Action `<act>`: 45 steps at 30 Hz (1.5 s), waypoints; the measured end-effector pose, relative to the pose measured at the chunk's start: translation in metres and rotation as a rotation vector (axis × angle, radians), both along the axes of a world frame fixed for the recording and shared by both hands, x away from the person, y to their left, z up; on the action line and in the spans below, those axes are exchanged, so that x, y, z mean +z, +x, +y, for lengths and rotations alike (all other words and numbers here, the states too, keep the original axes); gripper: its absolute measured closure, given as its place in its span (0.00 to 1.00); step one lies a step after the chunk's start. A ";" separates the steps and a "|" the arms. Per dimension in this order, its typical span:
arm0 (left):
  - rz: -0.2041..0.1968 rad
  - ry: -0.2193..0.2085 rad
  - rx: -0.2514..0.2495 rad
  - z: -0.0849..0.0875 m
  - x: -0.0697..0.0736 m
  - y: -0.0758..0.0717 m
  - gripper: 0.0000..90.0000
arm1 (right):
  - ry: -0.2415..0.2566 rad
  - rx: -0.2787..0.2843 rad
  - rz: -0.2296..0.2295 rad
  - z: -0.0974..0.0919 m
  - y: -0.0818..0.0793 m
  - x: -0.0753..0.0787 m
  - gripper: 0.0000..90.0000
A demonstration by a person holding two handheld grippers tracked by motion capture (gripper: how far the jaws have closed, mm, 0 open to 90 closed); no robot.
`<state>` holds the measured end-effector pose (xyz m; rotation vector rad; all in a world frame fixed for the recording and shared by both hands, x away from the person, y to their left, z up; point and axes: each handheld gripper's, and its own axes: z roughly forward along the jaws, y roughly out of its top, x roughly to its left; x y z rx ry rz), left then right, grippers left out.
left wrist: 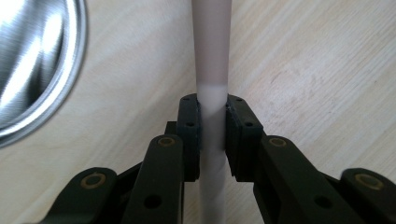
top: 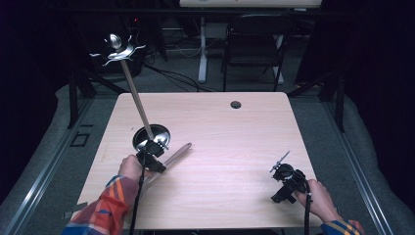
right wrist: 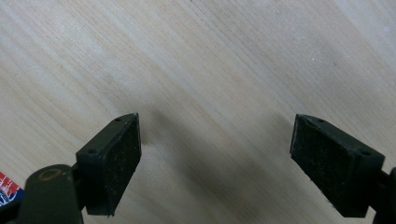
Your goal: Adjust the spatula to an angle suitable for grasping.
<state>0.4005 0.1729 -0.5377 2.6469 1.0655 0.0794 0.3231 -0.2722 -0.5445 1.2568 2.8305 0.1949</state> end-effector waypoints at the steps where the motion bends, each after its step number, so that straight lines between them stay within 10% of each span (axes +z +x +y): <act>1: -0.021 -0.017 0.005 0.003 0.006 -0.002 0.86 | 0.000 0.000 0.001 0.000 0.000 0.000 0.18; 45: -0.518 -0.206 0.206 0.070 0.091 -0.043 0.87 | -0.010 0.000 0.010 -0.002 -0.002 0.000 0.18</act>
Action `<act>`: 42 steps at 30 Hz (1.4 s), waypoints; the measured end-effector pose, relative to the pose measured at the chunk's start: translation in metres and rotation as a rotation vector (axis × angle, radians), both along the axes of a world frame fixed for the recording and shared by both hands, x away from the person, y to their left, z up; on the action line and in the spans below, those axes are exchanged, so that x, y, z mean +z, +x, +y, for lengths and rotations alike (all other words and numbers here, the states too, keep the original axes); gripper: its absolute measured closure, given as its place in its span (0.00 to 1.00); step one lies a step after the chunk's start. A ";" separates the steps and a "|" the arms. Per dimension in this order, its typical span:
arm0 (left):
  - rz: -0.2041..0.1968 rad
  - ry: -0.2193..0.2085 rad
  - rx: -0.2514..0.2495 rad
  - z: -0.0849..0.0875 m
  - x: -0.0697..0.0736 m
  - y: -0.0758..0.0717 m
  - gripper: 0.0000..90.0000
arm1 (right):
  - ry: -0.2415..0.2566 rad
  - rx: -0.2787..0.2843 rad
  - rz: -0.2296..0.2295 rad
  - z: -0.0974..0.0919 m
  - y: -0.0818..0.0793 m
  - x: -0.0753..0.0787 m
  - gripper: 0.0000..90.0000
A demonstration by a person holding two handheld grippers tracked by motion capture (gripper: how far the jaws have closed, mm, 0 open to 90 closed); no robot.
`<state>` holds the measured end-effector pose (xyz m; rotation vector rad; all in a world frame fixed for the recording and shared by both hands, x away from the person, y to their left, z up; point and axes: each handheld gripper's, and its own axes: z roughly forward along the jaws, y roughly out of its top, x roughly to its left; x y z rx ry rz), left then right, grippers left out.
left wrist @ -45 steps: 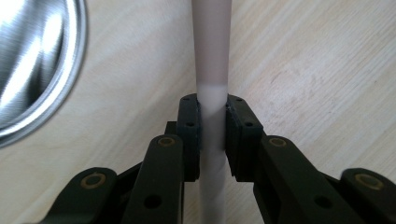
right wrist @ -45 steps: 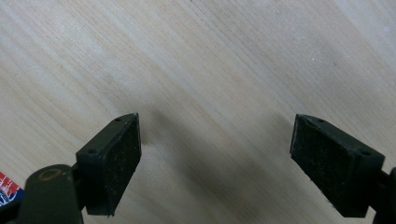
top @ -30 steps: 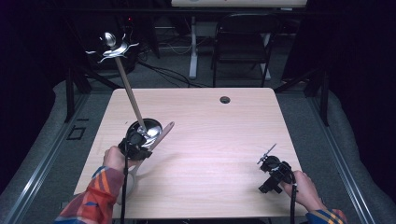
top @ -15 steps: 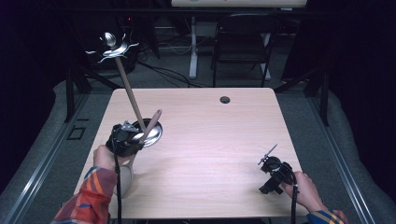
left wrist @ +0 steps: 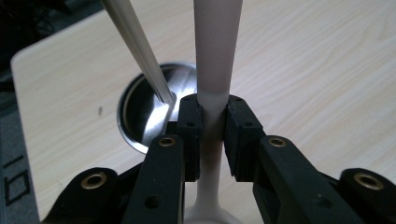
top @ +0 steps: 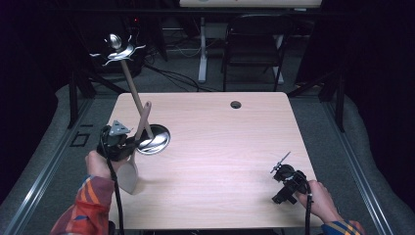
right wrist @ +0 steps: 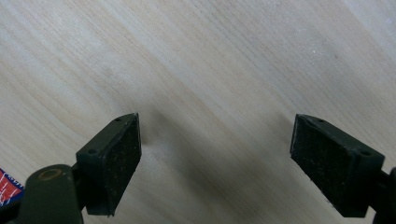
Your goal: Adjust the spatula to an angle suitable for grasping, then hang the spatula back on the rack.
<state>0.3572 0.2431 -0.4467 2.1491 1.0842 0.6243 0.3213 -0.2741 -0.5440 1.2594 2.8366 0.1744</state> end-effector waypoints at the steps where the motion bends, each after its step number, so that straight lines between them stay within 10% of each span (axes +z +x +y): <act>1: -0.009 -0.003 0.001 0.000 0.001 -0.001 0.87 | 0.004 -0.002 0.003 0.000 0.000 0.000 0.18; 42: -0.216 -0.083 0.083 0.021 0.028 -0.015 0.87 | -0.013 0.007 0.006 -0.001 0.000 0.001 0.18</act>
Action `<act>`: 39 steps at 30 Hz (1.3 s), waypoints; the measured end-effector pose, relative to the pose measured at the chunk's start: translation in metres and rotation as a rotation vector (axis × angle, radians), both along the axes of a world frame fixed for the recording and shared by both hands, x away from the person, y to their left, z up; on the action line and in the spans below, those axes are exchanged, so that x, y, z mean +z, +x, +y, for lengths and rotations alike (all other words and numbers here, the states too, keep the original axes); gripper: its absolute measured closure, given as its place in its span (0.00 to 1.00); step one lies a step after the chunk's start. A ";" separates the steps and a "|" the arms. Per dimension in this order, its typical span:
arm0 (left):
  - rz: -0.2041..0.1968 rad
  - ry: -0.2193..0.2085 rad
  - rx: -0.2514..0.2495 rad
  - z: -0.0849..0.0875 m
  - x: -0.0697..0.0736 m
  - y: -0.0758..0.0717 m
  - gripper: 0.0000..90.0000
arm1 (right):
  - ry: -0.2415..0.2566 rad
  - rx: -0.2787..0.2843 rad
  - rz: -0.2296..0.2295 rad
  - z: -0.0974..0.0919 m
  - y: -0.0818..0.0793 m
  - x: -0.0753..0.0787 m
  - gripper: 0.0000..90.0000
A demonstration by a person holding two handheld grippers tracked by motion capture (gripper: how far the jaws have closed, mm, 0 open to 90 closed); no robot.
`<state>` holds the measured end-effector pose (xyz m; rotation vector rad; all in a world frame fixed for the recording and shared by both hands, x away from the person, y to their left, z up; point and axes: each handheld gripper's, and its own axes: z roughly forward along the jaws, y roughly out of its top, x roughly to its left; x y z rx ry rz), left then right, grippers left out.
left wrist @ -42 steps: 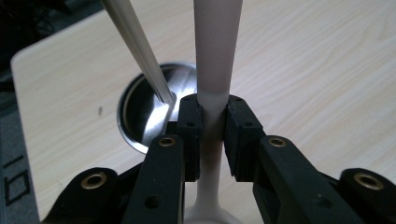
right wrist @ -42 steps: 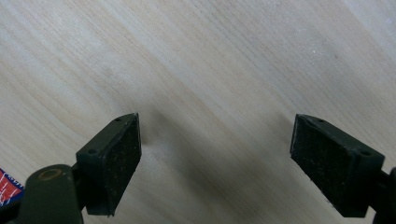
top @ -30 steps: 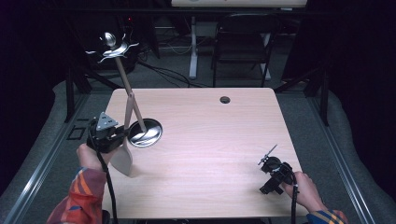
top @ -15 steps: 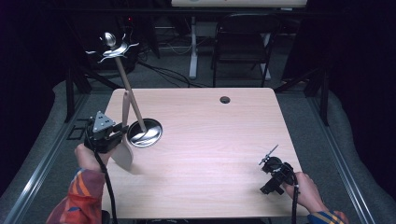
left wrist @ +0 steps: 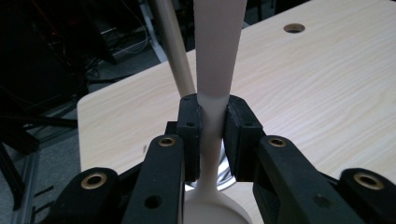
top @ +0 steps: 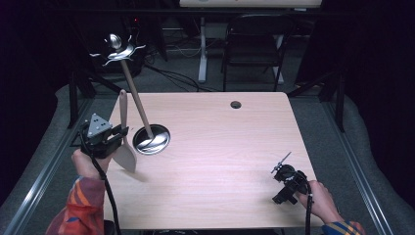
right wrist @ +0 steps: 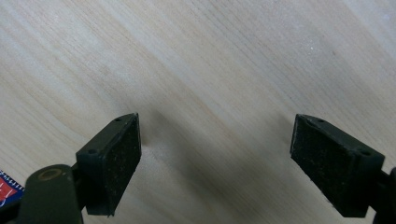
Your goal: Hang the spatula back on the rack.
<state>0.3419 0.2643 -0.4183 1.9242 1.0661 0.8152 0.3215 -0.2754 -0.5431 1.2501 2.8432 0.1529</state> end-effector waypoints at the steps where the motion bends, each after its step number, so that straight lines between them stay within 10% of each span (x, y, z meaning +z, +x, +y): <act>1: 0.000 0.000 0.000 0.000 0.000 0.000 0.87 | 0.000 0.000 0.000 0.000 0.000 0.000 0.18; 17: -0.036 -0.059 0.113 0.014 0.017 0.002 0.87 | 0.001 -0.003 -0.003 0.000 -0.001 0.000 0.18; 21: -0.034 -0.053 0.122 0.014 0.022 0.003 0.87 | -0.003 0.004 -0.004 0.001 -0.001 0.000 0.18; 22: -0.038 -0.060 0.126 0.014 0.023 0.004 0.87 | 0.063 -0.048 -0.033 0.002 -0.004 -0.005 0.18; 39: -0.059 -0.079 0.133 0.015 0.044 0.010 0.87 | 0.020 -0.022 -0.017 0.000 -0.002 -0.001 0.18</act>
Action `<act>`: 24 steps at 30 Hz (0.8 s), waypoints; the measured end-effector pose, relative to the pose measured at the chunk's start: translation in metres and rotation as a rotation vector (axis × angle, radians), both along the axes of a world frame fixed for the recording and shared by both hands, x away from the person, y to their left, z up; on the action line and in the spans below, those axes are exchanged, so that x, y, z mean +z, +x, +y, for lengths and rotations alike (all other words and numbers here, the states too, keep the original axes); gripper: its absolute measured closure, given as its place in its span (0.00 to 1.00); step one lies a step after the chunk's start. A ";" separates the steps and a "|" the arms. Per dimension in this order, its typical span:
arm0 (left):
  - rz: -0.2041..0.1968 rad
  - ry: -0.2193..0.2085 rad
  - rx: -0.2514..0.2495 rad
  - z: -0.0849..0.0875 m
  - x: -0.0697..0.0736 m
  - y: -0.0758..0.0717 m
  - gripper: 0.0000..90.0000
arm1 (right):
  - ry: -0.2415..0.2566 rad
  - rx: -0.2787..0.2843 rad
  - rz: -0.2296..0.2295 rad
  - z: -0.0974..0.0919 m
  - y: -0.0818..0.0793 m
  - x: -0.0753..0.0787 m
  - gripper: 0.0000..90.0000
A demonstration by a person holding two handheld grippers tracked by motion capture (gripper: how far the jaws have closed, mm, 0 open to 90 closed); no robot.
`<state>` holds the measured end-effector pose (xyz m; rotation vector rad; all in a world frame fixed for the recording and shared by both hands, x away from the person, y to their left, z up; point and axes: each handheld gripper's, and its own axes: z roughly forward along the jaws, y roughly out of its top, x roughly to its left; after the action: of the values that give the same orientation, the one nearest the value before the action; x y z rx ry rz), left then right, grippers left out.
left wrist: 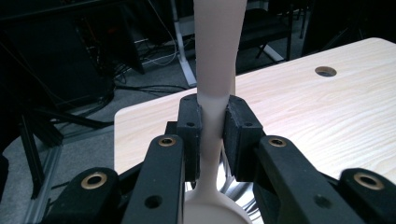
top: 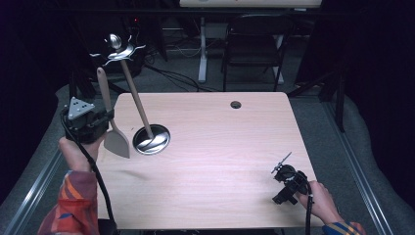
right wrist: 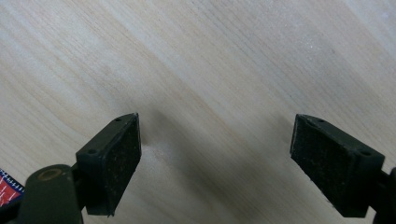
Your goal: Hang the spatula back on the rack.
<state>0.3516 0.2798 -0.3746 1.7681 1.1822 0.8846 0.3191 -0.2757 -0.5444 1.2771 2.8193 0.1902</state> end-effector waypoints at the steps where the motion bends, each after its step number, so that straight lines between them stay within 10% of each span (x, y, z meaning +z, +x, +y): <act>1: 0.004 0.000 0.000 0.001 0.004 0.000 0.87 | -0.012 0.011 0.010 0.000 0.001 0.001 0.18; 24: 0.040 0.016 0.024 -0.006 0.008 0.014 0.87 | -0.023 0.014 0.022 0.000 0.001 0.001 0.18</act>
<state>0.3660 0.2737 -0.3671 1.7951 1.2272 0.8788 0.3205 -0.2759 -0.5430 1.2633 2.8412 0.1451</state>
